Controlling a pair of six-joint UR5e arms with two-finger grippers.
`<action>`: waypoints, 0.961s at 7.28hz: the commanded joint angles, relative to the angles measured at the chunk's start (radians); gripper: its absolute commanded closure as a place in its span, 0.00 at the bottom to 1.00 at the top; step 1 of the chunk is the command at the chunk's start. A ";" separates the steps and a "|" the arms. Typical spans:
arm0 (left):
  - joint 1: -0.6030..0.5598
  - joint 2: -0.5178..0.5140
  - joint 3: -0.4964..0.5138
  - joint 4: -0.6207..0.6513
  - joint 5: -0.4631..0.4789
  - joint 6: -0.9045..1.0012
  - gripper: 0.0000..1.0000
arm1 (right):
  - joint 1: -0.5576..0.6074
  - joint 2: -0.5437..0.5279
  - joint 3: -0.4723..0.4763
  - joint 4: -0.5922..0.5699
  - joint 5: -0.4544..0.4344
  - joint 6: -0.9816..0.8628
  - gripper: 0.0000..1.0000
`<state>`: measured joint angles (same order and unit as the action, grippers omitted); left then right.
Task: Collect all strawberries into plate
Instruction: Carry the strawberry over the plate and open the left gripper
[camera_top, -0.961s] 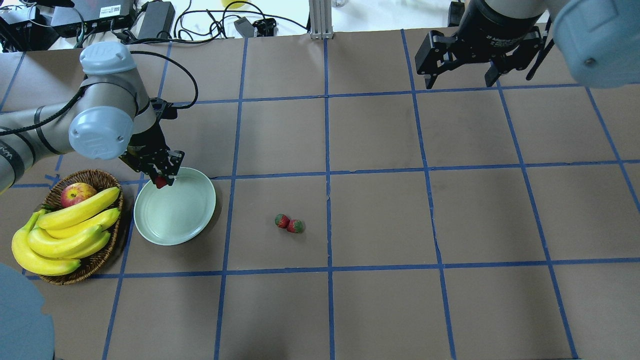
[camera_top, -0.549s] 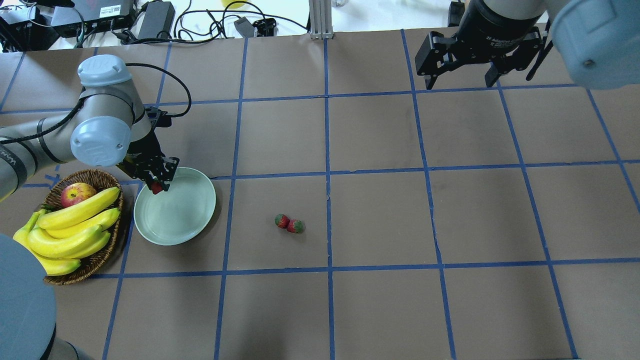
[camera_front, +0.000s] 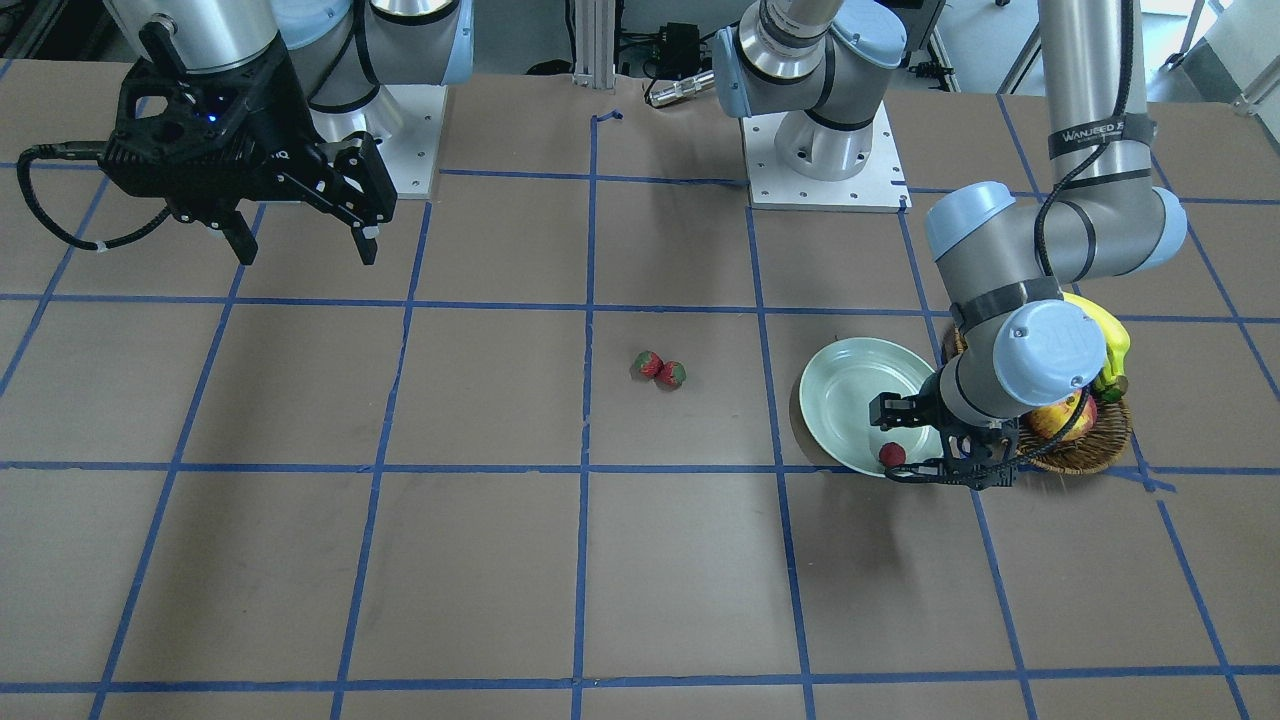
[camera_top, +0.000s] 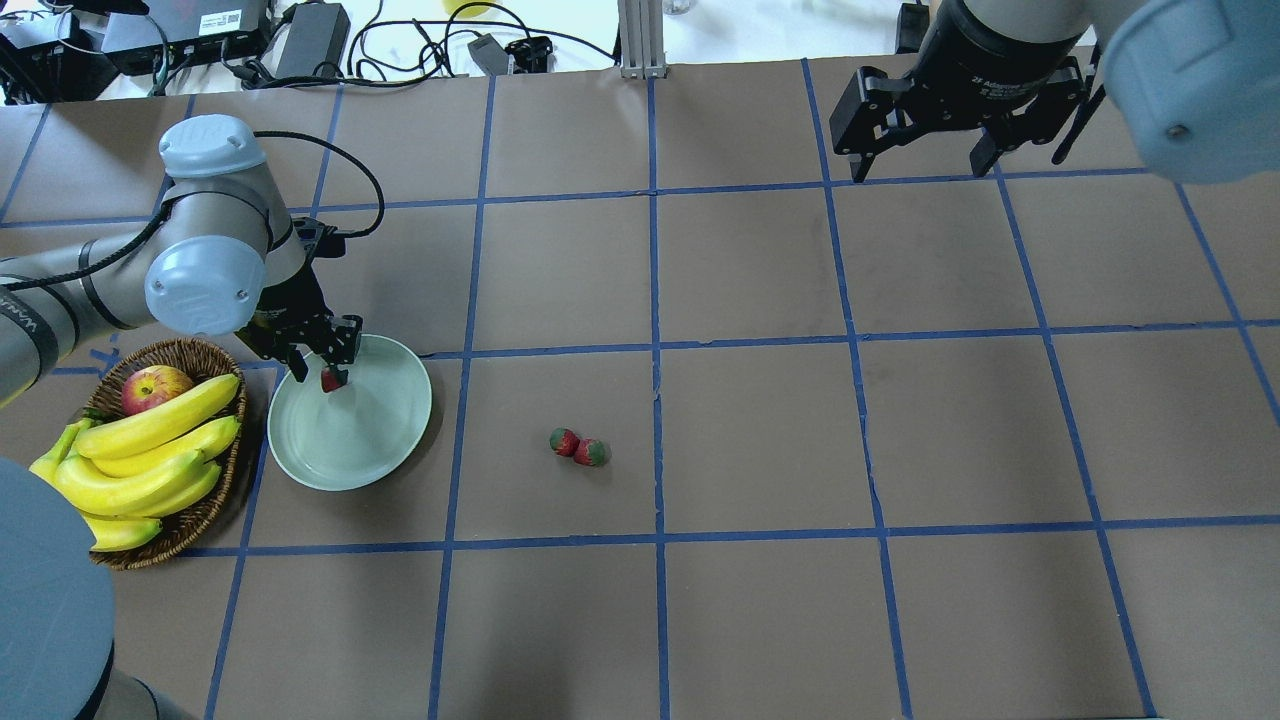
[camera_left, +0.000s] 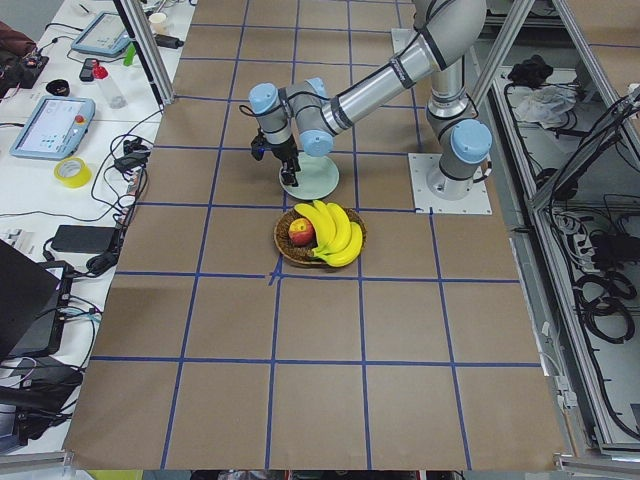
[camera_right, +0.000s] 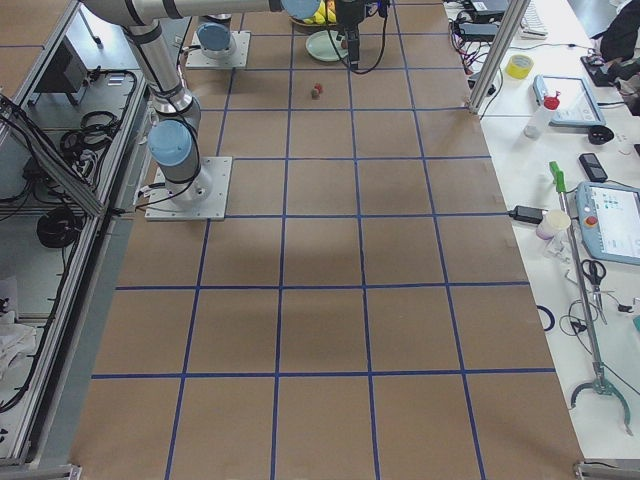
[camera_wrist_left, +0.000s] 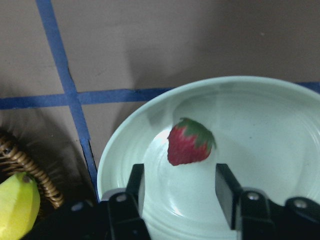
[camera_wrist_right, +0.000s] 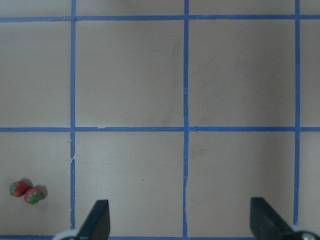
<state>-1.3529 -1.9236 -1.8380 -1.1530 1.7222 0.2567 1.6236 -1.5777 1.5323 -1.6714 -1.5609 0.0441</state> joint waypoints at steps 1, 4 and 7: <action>-0.014 0.056 0.003 -0.016 -0.082 -0.014 0.00 | 0.002 -0.001 0.000 0.001 -0.001 0.000 0.00; -0.136 0.127 0.003 -0.033 -0.201 -0.092 0.00 | 0.004 0.010 0.002 -0.002 -0.004 0.002 0.00; -0.374 0.106 -0.006 0.019 -0.204 -0.355 0.00 | 0.004 0.011 0.002 -0.007 0.001 0.002 0.00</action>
<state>-1.6331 -1.8023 -1.8394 -1.1688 1.5211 -0.0247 1.6271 -1.5677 1.5346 -1.6728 -1.5651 0.0470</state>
